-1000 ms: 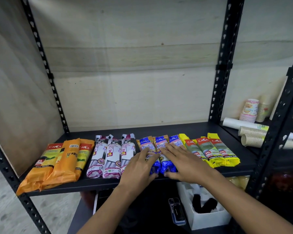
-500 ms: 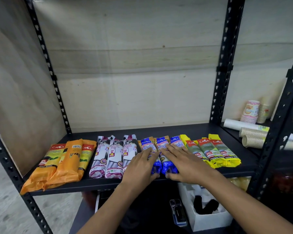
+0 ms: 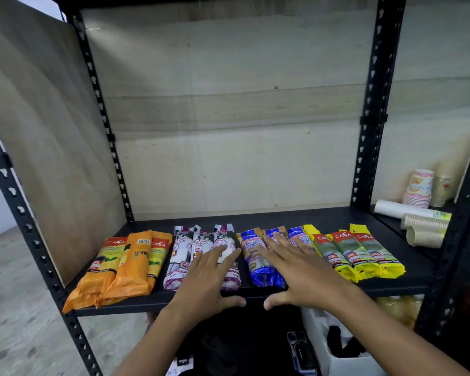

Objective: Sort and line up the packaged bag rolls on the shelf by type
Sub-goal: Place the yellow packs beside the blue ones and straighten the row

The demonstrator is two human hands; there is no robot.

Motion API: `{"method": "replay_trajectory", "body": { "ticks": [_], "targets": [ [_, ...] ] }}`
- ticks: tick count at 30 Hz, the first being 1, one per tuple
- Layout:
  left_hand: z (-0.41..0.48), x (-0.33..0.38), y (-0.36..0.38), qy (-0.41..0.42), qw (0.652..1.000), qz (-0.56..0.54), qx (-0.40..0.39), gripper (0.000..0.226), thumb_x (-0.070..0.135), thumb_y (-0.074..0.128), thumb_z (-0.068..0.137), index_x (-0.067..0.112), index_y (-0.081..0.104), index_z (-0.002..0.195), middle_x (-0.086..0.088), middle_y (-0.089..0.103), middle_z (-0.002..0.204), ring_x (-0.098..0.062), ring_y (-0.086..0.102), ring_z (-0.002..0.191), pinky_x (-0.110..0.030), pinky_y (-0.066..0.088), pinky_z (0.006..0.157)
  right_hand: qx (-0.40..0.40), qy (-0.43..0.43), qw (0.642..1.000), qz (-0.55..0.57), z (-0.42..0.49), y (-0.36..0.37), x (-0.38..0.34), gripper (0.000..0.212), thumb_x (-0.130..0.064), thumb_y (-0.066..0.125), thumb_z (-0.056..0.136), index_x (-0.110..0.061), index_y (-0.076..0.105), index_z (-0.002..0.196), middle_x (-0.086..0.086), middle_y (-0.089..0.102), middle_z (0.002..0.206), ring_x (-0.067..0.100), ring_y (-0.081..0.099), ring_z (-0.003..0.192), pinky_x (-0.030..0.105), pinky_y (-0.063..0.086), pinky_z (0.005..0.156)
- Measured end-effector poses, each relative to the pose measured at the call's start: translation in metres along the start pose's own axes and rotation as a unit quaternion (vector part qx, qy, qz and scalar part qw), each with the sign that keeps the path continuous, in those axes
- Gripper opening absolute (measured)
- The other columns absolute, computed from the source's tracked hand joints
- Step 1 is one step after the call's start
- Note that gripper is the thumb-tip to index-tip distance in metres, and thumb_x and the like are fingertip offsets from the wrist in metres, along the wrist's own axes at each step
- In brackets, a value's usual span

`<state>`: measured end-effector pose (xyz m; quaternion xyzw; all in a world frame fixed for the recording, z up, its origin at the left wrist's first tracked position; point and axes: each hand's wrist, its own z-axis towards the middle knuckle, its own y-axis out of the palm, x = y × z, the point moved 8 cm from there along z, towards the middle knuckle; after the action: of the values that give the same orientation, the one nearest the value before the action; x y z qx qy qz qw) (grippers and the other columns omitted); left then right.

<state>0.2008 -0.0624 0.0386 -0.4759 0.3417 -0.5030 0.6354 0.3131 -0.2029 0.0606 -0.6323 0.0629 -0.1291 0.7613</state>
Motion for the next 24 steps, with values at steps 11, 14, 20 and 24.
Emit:
{"method": "replay_trajectory", "body": {
  "ticks": [11,14,20,24],
  "targets": [
    [-0.025,-0.070,-0.001,-0.070,0.994,0.052,-0.069,0.109,0.080,0.053,0.075,0.032,-0.002,0.156,-0.004,-0.004,0.165,-0.024,-0.008,0.151,-0.042,0.000,0.122,0.056,-0.043,0.996,0.062,0.050,-0.001,-0.096,0.082,-0.052,0.054,0.093,-0.021,0.012,0.157,0.006,0.017,0.163,0.023,0.011,0.151,0.043,0.027,0.115],
    [-0.023,-0.077,0.003,-0.075,0.993,0.035,-0.081,0.105,0.079,0.051,0.077,0.035,-0.002,0.156,-0.004,-0.008,0.165,-0.027,-0.014,0.150,-0.044,0.000,0.121,0.040,-0.027,0.993,0.104,0.064,0.011,-0.109,0.084,-0.043,0.055,0.095,-0.022,0.003,0.158,0.006,0.003,0.165,0.023,-0.004,0.152,0.047,0.020,0.120],
    [-0.020,-0.085,0.019,-0.083,0.991,-0.017,-0.103,0.097,0.060,0.061,0.086,0.034,0.000,0.156,-0.007,-0.007,0.165,-0.029,-0.012,0.150,-0.045,0.015,0.121,-0.031,0.028,0.992,0.120,0.087,0.051,-0.112,0.093,-0.043,0.053,0.091,-0.024,-0.011,0.156,0.012,-0.011,0.164,0.029,-0.018,0.150,0.049,-0.003,0.122],
    [-0.018,-0.088,0.016,-0.078,0.994,-0.007,-0.080,0.091,0.047,0.066,0.088,0.033,0.007,0.156,-0.005,0.004,0.165,-0.027,0.000,0.151,-0.043,0.029,0.118,-0.005,0.044,0.992,0.118,0.086,0.060,-0.112,0.087,-0.036,0.049,0.094,-0.024,-0.010,0.156,0.015,-0.005,0.164,0.031,-0.012,0.151,0.051,0.000,0.121]
  ]
}}
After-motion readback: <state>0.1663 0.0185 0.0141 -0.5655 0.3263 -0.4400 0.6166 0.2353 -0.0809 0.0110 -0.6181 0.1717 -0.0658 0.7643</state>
